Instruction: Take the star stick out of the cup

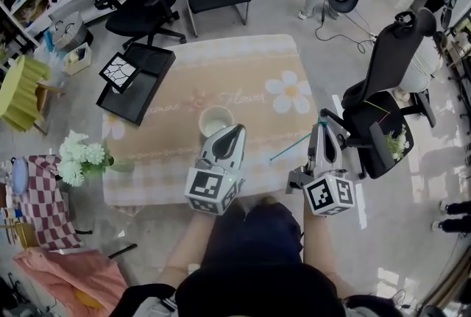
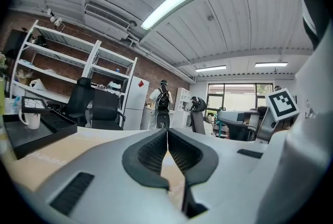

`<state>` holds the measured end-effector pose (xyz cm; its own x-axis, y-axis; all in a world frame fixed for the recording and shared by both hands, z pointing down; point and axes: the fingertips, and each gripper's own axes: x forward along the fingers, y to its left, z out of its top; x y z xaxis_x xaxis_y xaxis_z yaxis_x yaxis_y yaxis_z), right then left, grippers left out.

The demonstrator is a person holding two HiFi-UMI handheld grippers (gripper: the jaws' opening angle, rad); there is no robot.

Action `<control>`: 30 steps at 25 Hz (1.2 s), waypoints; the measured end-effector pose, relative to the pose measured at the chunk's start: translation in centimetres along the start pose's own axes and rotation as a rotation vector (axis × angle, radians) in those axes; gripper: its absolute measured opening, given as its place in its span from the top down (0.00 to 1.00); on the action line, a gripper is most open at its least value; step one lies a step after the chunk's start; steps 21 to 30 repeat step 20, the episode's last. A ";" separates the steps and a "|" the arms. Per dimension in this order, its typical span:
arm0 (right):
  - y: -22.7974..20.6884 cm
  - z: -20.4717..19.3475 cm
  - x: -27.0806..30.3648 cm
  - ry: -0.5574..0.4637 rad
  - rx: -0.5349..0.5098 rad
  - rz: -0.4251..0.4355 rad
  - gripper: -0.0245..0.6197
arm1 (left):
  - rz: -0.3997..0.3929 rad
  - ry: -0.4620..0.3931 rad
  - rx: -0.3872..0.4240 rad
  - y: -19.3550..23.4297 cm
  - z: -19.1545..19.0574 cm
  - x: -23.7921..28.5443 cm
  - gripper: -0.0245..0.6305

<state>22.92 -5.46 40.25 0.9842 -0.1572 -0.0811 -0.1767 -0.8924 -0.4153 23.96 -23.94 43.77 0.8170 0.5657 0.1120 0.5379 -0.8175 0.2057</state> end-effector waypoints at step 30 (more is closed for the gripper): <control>0.1 0.9 -0.6 -0.028 0.016 -0.014 0.94 | 0.005 0.002 -0.007 0.3 0.0 -0.3 0.94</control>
